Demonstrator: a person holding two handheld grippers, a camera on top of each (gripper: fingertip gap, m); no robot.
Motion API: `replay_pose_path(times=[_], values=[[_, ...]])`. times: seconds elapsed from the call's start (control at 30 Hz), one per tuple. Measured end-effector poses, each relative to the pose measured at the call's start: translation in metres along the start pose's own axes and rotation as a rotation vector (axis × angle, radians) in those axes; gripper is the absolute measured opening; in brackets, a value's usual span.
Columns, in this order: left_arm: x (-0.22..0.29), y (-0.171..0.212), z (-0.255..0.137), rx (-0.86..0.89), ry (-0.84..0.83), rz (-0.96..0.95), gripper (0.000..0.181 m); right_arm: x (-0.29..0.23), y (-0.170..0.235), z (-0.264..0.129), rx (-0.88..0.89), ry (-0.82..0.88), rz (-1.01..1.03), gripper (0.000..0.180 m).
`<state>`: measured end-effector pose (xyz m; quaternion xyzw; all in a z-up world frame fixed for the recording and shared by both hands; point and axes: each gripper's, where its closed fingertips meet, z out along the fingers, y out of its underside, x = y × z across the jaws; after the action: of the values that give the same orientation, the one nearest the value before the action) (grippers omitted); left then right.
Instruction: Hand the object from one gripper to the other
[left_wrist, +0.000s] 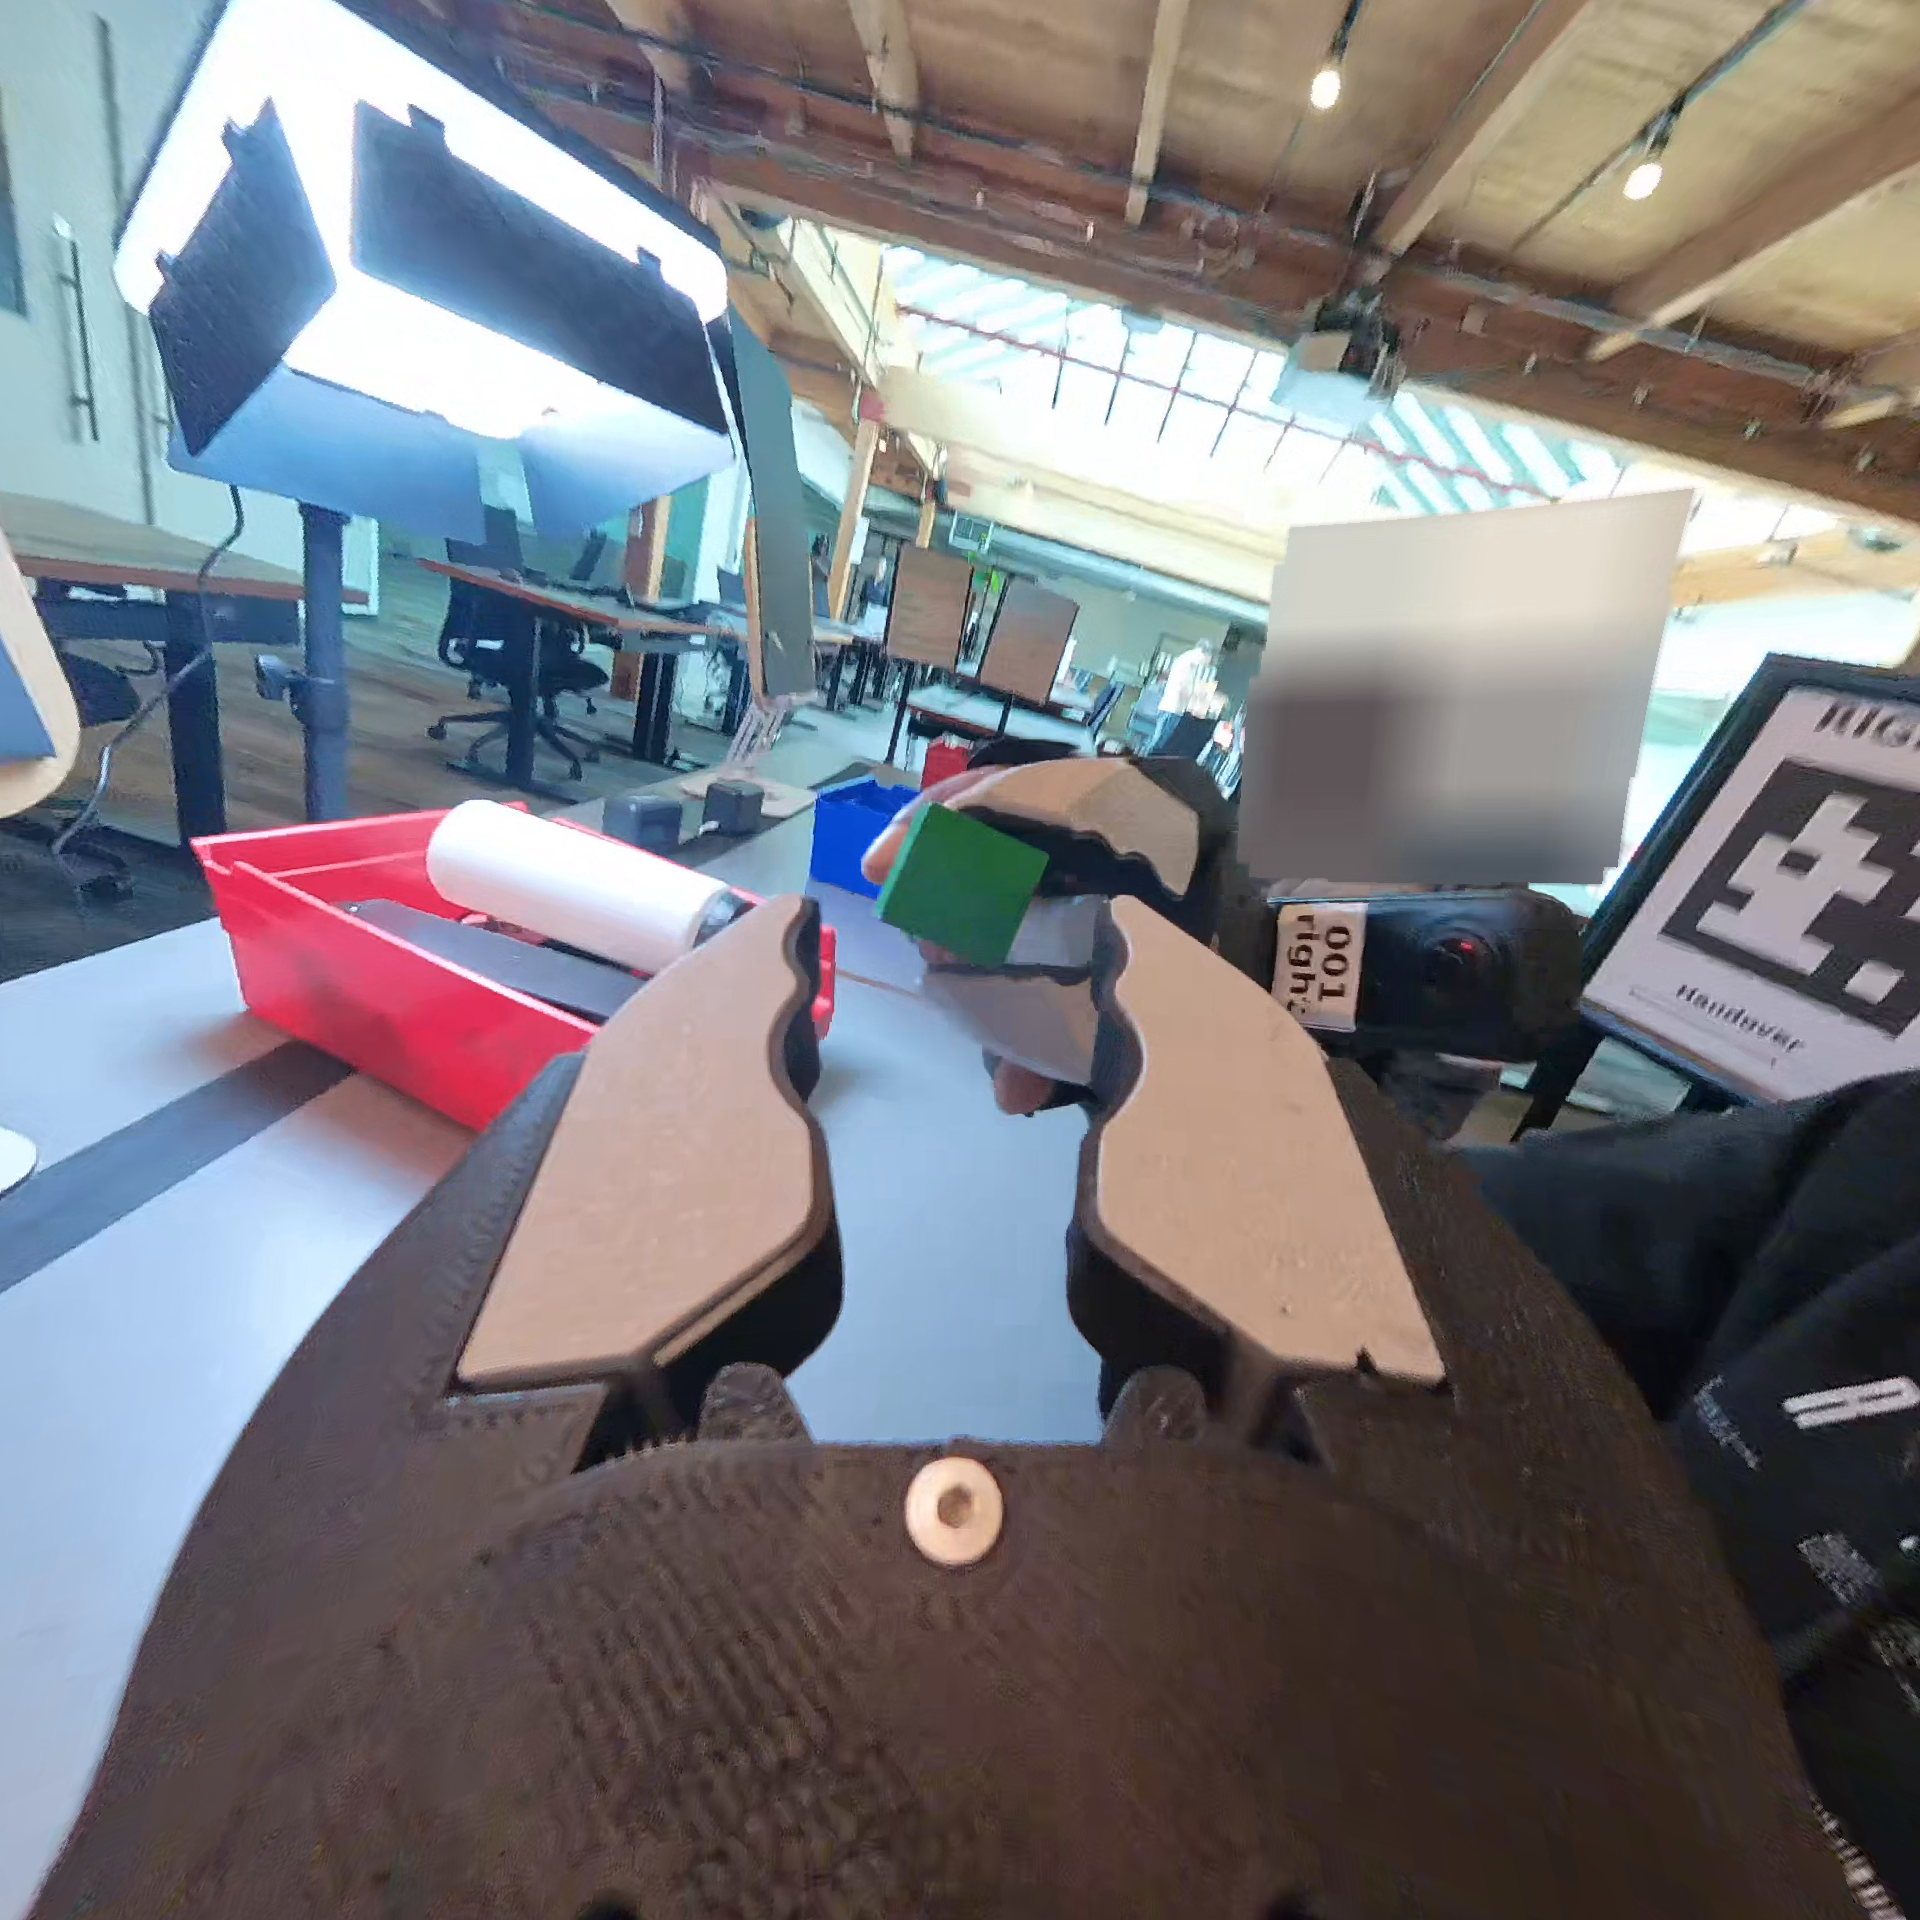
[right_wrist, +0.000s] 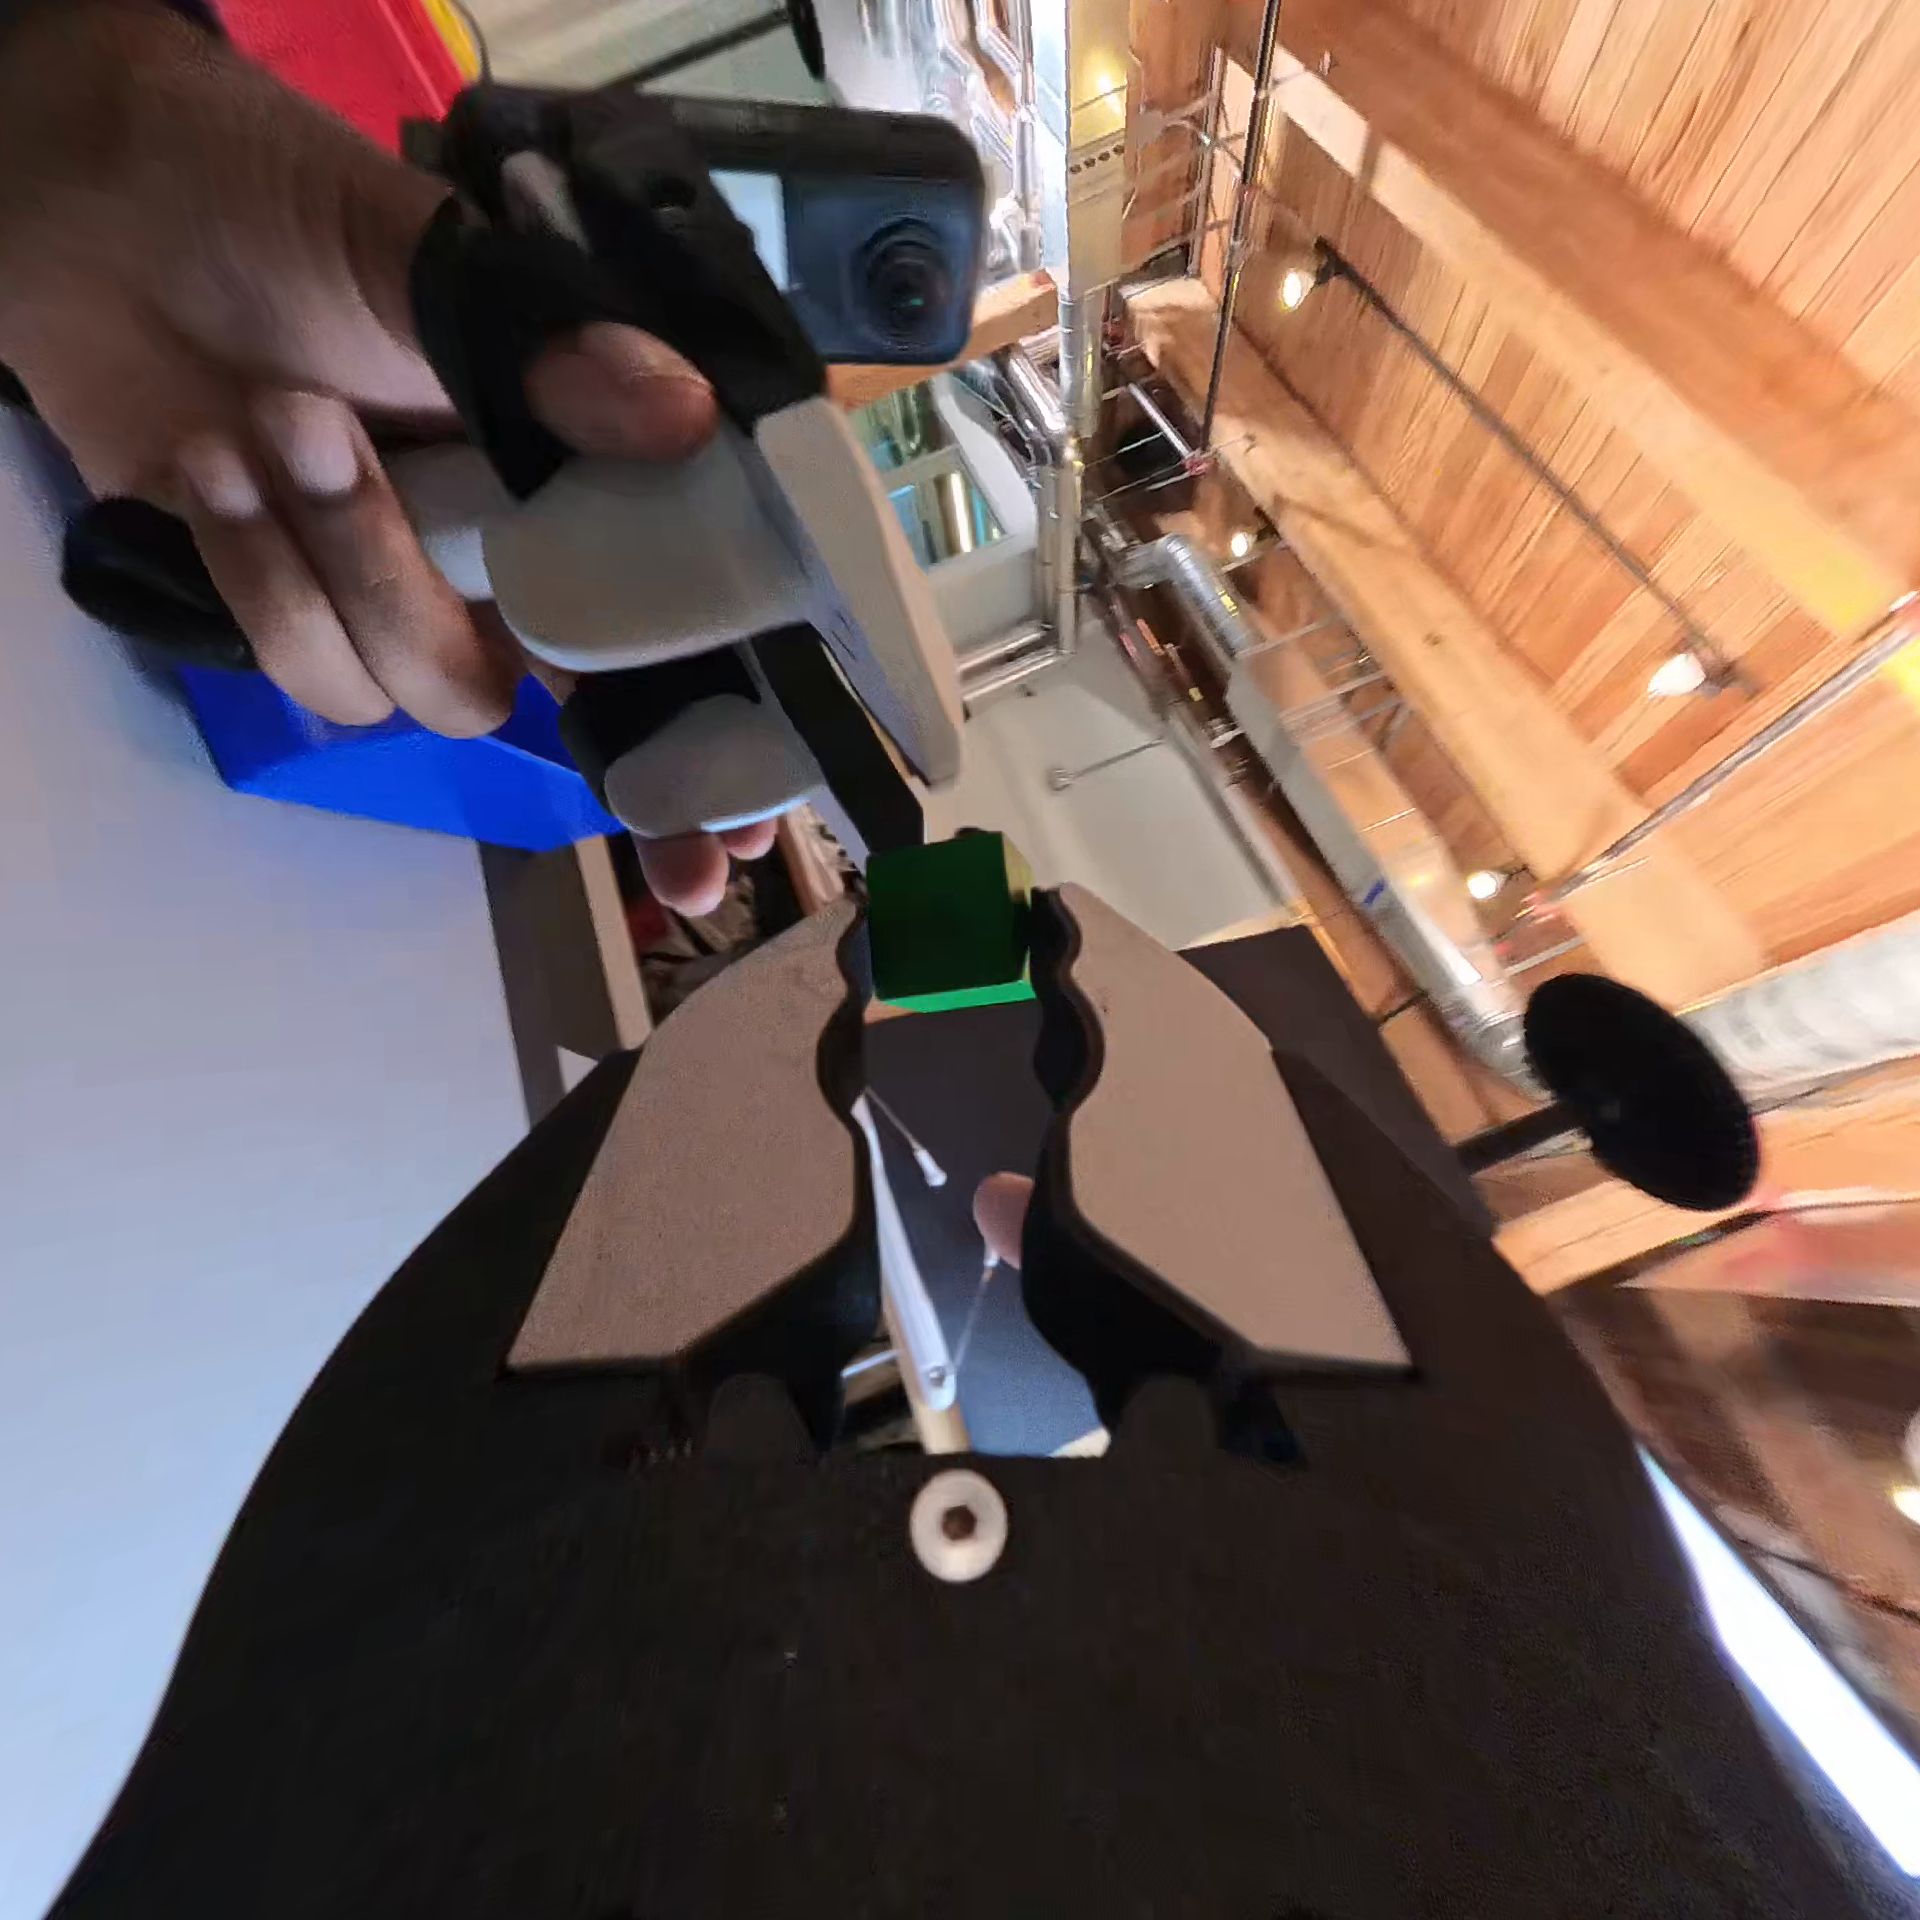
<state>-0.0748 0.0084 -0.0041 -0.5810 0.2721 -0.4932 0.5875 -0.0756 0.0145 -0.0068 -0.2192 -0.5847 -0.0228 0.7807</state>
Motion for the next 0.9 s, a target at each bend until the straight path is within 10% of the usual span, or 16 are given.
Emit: replay_pose_path(times=[0.2, 0.6, 0.9], values=[[-0.010, 0.014, 0.001, -0.117, -0.133, 0.263, 0.033, -0.019, 0.000, 0.009, -0.033, -0.025, -0.069, 0.029], [-0.009, 0.002, -0.006, -0.129, -0.527, 1.345, 0.028, 0.011, -0.002, -0.014, 0.093, -0.542, 1.346, 0.049], [-0.010, 0.024, 0.005, -0.213, -0.539, 1.569, 0.028, -0.026, 0.005, -0.002, -0.066, -0.568, 1.181, 0.028]])
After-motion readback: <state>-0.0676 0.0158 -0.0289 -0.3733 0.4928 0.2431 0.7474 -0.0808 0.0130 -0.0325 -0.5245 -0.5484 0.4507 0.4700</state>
